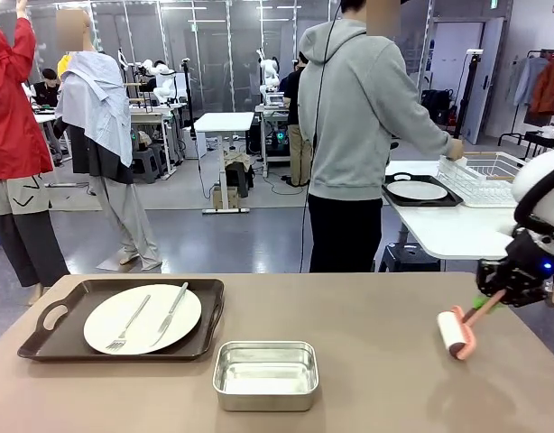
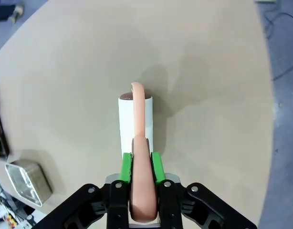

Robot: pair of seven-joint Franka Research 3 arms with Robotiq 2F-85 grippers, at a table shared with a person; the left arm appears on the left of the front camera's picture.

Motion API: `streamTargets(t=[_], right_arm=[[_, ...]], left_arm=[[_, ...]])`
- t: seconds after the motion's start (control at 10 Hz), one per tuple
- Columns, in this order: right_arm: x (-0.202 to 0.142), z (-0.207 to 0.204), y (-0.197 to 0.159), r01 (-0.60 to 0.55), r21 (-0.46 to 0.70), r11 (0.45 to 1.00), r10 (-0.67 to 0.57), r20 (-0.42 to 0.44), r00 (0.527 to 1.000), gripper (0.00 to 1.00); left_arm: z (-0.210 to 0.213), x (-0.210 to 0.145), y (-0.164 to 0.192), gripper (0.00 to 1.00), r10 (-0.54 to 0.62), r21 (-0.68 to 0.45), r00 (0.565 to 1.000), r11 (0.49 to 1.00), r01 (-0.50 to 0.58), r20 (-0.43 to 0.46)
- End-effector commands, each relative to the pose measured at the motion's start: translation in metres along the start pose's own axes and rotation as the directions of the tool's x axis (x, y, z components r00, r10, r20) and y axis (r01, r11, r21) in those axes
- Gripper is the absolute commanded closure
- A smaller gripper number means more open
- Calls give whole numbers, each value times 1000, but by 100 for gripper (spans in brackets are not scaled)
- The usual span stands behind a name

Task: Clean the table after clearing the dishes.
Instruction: When the left (or right) Handle tray is removed, use the left hand (or right hand) to clean the left (or right) side of the table with the Lint Roller.

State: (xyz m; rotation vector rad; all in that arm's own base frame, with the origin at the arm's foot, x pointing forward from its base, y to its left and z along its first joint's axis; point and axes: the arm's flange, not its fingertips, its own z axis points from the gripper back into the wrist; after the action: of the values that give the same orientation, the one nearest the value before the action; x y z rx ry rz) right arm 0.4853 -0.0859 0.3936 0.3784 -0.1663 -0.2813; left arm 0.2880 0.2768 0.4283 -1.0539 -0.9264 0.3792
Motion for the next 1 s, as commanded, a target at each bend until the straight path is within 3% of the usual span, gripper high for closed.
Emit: streamTargets(t=[0.0,0.2,0.4,0.6,0.7,0.8,0.9], right_arm=[[2,-3,-26,81,-160,984,-80,18,997,79],[5,26,-32,84,-210,974,-75,48,996,79],[-11,60,-12,-22,-133,991,32,78,996,79],[-40,98,10,-126,-156,980,149,146,978,79],[-55,114,21,-168,-185,968,197,151,969,79],[-69,120,35,-220,-244,945,245,75,967,79],[-28,105,15,-112,-161,981,135,139,981,79]], left_arm=[[2,2,0,0,-2,-16,1000,1000,2,7],[2,2,0,0,-2,-16,1000,1000,2,7],[2,2,0,0,-2,-16,1000,1000,2,7],[2,2,0,0,-2,-16,1000,1000,2,7],[2,2,0,0,-2,-16,1000,1000,2,7],[2,2,0,0,-2,-16,1000,1000,2,7],[2,2,0,0,-2,-16,1000,1000,2,7]])
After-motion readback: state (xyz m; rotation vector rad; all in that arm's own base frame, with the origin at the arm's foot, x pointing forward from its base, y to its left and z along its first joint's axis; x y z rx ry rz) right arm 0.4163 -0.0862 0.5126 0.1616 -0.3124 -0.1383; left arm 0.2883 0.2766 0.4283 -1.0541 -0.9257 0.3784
